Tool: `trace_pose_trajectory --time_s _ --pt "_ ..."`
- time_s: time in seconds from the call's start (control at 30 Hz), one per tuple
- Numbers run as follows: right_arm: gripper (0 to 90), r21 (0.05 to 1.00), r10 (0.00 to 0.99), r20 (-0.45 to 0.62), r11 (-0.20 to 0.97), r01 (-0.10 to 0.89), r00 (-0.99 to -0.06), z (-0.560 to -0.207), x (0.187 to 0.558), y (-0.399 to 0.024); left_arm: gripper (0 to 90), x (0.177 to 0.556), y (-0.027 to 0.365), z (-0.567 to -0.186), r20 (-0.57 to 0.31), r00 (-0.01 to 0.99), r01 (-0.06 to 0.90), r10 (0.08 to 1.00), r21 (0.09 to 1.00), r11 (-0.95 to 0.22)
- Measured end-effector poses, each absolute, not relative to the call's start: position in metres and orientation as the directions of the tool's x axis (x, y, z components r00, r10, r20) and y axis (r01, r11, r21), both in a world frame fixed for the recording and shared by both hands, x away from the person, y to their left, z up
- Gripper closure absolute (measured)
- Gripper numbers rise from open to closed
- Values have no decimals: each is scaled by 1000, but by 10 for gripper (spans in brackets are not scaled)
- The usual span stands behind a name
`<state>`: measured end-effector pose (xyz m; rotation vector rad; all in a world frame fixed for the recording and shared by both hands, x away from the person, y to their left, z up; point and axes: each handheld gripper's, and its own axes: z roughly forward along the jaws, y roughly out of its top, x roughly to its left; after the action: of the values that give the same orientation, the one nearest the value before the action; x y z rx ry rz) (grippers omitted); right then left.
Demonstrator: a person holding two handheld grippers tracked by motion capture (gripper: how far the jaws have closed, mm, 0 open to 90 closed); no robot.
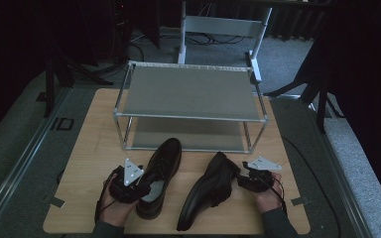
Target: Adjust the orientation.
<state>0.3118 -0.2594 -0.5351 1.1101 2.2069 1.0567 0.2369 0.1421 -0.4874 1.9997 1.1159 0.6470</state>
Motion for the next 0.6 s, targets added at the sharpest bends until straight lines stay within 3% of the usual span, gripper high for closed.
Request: trace_pose_trajectory --time_s 0.13,0.2,0.23,0.3,0.6 --pt "503 798 805 -37 381 467 -593 -538 319 -259 492 238 143 -490 66 490 496 869 799 -340" --pt "600 800 793 -40 389 456 -607 -537 319 -258 491 238 144 -490 67 487 498 871 797 -340" --pt "600 800 793 -40 389 456 -607 -537 319 -258 491 238 144 -490 67 487 498 871 797 -340" --pt "733 791 776 -111 447 417 -620 -531 313 -250 492 238 145 -491 67 485 498 872 798 -339" --pt "776 801 812 -169 443 402 -558 -504 293 -266 492 237 144 -491 66 487 498 871 798 -339"
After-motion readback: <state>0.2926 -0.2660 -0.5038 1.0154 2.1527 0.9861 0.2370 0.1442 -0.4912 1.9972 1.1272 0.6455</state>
